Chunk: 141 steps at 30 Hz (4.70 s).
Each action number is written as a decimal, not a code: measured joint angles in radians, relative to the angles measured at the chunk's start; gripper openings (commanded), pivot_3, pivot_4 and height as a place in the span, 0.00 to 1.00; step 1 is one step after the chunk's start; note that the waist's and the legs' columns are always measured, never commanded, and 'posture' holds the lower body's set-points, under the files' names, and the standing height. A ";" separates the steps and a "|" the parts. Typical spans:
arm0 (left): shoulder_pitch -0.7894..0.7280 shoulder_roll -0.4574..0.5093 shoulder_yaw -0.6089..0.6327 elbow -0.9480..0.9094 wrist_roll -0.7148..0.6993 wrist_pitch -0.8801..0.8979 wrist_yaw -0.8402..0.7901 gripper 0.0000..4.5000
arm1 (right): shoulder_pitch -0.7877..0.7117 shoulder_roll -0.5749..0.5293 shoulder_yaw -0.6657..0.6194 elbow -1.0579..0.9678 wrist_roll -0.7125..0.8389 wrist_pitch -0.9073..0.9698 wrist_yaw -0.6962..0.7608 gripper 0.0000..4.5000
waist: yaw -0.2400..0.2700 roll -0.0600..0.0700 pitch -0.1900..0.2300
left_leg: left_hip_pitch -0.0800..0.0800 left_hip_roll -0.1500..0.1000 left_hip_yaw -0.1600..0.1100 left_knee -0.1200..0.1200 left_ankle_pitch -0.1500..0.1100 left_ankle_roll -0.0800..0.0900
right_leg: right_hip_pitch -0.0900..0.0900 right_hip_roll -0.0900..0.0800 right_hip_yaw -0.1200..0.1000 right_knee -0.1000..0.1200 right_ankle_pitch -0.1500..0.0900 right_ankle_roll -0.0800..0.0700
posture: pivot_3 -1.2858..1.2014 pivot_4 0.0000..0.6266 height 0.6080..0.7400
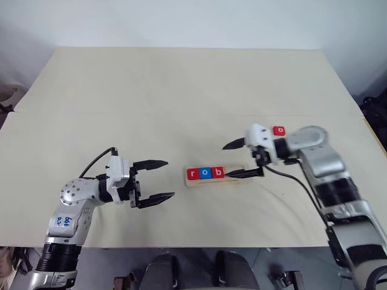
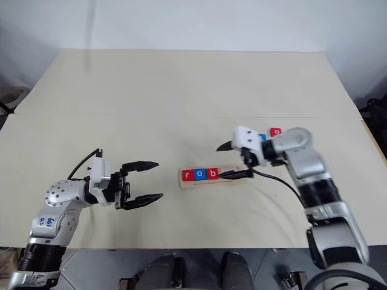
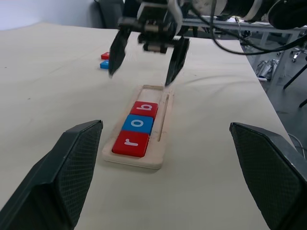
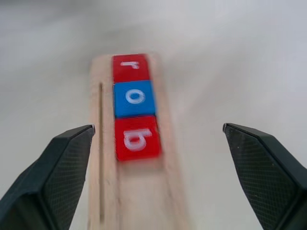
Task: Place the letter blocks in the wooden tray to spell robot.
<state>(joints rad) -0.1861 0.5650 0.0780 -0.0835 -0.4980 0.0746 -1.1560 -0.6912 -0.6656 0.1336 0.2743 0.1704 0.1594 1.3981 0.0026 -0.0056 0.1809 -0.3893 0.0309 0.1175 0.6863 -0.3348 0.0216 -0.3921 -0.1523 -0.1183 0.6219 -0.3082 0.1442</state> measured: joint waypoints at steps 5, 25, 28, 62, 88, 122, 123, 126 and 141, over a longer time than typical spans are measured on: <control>-0.008 -0.006 -0.001 0.015 -0.005 0.005 0.002 1.00 | 0.243 -0.080 -0.184 -0.105 0.050 0.021 -0.119 1.00 | -0.003 0.000 0.000 | 0.000 0.000 0.001 -0.001 0.000 0.000 | 0.000 0.001 0.000 0.000 0.000 0.000 | 0.52 0.24 1.00; -0.126 -0.048 -0.016 0.144 0.009 0.005 0.005 1.00 | 0.847 0.194 -0.606 -0.420 0.121 -0.129 -0.686 1.00 | -0.008 0.002 -0.001 | 0.005 0.001 0.003 -0.002 0.000 0.000 | 0.000 0.002 0.006 0.001 0.000 0.000 | 0.52 0.24 1.00; -0.125 -0.048 -0.017 0.150 0.010 0.005 0.004 1.00 | 0.738 0.163 -0.564 -0.421 0.143 0.006 -0.723 1.00 | -0.007 0.002 -0.001 | 0.004 0.000 0.003 -0.002 0.000 0.000 | 0.000 0.002 0.006 0.001 0.000 0.000 | 0.52 0.24 1.00; -0.077 -0.055 -0.017 0.091 0.016 -0.010 0.049 1.00 | 0.025 0.100 -0.279 -0.020 0.041 0.580 -0.961 1.00 | -0.010 0.002 -0.001 | 0.001 0.001 0.003 -0.002 0.000 0.000 | -0.002 0.001 0.004 0.001 0.000 0.000 | 0.52 0.24 1.00; -0.079 -0.067 -0.019 0.090 0.016 -0.025 0.058 1.00 | -0.209 0.200 -0.283 0.368 -0.024 0.508 -1.148 0.35 | -0.032 0.002 -0.001 | 0.000 0.001 0.002 -0.002 0.000 -0.001 | -0.003 0.001 0.003 0.001 0.000 0.000 | 0.52 0.24 1.00; -0.146 -0.075 -0.038 0.172 0.018 -0.031 -0.022 1.00 | 0.357 0.119 -0.377 -0.776 0.179 1.215 -1.055 0.99 | -0.027 0.002 -0.002 | 0.000 -0.001 0.001 -0.003 0.000 0.000 | -0.003 0.001 0.004 -0.001 0.000 0.000 | 0.52 0.24 1.00; -0.144 -0.075 -0.038 0.172 0.018 -0.033 -0.021 1.00 | 0.359 0.043 -0.372 -0.745 0.188 1.163 -0.995 0.99 | -0.028 0.002 -0.002 | 0.000 0.000 0.001 -0.003 -0.001 0.000 | -0.003 0.001 0.004 -0.001 0.000 0.000 | 0.52 0.24 1.00; -0.127 -0.074 -0.036 0.170 0.018 -0.035 -0.015 1.00 | 0.375 -0.163 -0.320 -0.610 0.193 0.887 -0.723 0.99 | -0.029 0.001 -0.002 | 0.000 0.000 0.002 -0.004 -0.001 0.000 | -0.003 0.002 0.004 -0.002 0.000 0.000 | 0.52 0.24 1.00; -0.097 -0.035 -0.018 0.089 -0.006 -0.009 -0.039 1.00 | 0.049 -0.190 0.007 0.226 -0.036 -0.129 -0.067 0.95 | -0.029 -0.001 -0.001 | 0.002 0.001 0.002 -0.002 0.000 0.000 | 0.000 0.002 0.002 -0.001 0.000 0.000 | 0.52 0.24 1.00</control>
<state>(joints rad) -0.2835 0.5296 0.0601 0.0059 -0.5041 0.0656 -1.1947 -0.6419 -0.8557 0.1411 0.5005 0.1345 0.0306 1.3310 -0.0259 -0.0062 0.1803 -0.3875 0.0319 0.1193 0.6843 -0.3351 0.0215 -0.3925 -0.1507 -0.1162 0.6205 -0.3080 0.1442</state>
